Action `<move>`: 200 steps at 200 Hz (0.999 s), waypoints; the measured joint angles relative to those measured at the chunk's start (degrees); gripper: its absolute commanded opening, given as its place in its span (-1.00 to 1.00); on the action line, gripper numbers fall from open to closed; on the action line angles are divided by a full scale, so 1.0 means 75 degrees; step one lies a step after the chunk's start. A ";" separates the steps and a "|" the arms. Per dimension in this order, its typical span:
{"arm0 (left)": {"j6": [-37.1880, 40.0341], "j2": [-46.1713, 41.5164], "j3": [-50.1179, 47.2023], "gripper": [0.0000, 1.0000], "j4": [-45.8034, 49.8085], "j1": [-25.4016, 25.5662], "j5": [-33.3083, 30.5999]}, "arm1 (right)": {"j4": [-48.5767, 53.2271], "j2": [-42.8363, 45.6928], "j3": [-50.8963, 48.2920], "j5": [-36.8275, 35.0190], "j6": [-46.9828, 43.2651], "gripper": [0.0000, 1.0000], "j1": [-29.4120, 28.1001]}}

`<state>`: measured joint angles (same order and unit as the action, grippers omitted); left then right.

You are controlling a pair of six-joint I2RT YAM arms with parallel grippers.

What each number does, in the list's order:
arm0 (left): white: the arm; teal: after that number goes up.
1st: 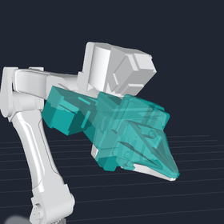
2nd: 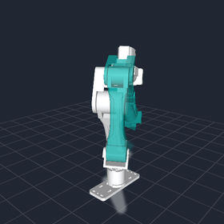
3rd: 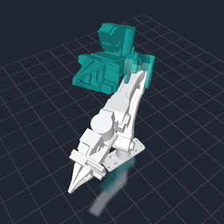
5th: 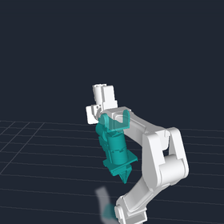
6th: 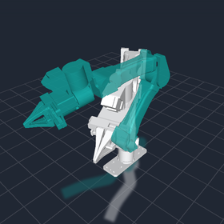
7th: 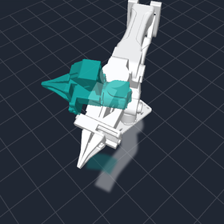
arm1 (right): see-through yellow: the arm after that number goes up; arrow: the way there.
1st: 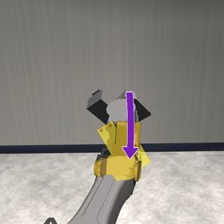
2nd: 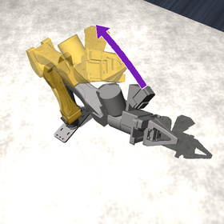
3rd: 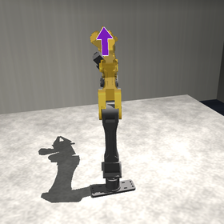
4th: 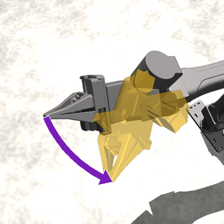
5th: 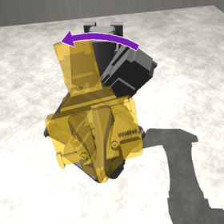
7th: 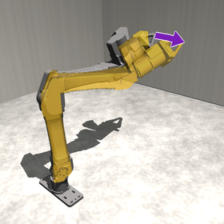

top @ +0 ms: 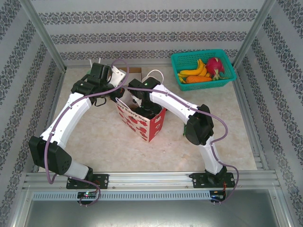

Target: Pack the takeout coffee

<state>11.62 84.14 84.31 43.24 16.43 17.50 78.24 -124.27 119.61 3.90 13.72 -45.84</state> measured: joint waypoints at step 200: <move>0.0000 0.0000 0.0000 -1.00 0.0003 0.0000 0.0035 | -0.0443 0.0006 -0.0481 0.0009 0.0146 -0.11 0.0096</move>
<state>11.62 84.14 84.31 43.27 16.43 17.76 74.91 -124.22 116.01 3.97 14.81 -45.12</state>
